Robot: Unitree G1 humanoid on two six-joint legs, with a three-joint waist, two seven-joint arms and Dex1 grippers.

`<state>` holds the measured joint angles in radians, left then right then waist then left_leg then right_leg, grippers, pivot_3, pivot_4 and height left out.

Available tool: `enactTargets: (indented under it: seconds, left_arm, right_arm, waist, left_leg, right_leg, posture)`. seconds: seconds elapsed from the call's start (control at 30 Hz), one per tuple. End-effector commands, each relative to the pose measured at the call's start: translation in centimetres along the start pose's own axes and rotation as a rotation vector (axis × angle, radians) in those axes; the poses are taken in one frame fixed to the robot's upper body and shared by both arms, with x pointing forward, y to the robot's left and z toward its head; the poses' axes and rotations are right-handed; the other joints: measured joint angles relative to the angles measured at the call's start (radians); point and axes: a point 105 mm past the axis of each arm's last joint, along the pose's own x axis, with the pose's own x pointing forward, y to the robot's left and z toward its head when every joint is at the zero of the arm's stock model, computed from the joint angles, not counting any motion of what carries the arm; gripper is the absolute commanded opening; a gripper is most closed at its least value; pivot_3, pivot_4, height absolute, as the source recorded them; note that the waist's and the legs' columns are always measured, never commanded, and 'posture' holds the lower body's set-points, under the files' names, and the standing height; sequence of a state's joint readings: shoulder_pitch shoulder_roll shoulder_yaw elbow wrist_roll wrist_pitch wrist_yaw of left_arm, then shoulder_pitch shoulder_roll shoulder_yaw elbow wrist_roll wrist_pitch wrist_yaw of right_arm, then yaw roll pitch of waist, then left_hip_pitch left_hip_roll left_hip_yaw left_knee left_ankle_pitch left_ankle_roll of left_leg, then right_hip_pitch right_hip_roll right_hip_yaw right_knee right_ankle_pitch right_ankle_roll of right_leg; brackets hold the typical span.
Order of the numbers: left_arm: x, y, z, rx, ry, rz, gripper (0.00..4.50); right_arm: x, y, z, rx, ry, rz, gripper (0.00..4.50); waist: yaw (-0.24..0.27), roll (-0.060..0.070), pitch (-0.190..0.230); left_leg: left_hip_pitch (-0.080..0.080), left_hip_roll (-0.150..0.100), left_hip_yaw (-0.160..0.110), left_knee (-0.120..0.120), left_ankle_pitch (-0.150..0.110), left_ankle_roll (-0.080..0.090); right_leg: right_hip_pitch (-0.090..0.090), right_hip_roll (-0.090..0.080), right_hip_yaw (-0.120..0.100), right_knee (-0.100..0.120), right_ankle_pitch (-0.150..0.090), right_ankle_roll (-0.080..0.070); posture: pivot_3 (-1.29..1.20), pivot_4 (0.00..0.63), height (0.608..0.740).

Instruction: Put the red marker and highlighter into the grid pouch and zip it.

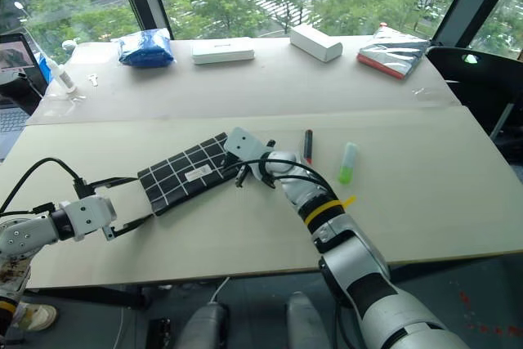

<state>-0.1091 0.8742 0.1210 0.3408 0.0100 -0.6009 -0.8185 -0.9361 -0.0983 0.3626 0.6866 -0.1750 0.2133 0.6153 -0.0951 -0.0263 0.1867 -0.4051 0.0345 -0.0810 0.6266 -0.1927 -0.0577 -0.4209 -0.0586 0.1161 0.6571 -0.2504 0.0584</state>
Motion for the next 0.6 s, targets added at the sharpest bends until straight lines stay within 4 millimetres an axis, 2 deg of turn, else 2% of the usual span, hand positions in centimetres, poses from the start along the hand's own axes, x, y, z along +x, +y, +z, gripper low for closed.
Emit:
enactTargets:
  seconds: [0.03,0.27,0.43,0.6]
  left_arm:
    - [0.3,-0.5,0.4,0.033,-0.050,0.003,4.50]
    - [0.7,-1.7,1.9,-0.001,-0.150,-0.038,4.50]
    - [1.3,-2.0,1.5,0.001,-0.143,-0.059,4.50]
    - [1.8,-1.2,1.0,0.037,-0.135,-0.075,4.50]
  right_arm:
    - [-0.1,0.2,-1.3,0.024,0.037,0.016,0.05]
    - [-0.1,0.1,-1.5,0.035,0.039,0.010,0.05]
    - [0.0,0.1,-1.4,0.042,0.036,0.007,0.05]
    - [-0.1,-0.1,-1.4,0.048,0.034,0.000,0.05]
  waist:
    - [0.000,0.000,0.000]
    - [0.001,0.000,0.000]
    - [0.001,0.000,0.000]
    - [0.003,0.000,0.000]
  left_leg:
    - [0.000,0.000,0.000,0.000,0.000,0.000]
    - [0.000,0.000,0.000,0.000,0.000,0.000]
    - [0.000,0.000,0.000,0.000,0.000,0.000]
    - [0.001,0.000,0.000,0.000,0.000,0.000]
  right_leg:
    - [0.000,0.000,0.000,0.000,0.000,0.000]
    - [0.000,0.000,0.000,0.000,0.000,0.000]
    - [0.000,0.000,0.000,0.000,0.000,0.000]
    - [0.001,0.000,0.000,0.001,0.000,0.000]
  posture:
    - [0.00,0.150,0.740]
    - [0.00,0.150,0.740]
    - [0.00,0.150,0.740]
    - [0.00,0.150,0.740]
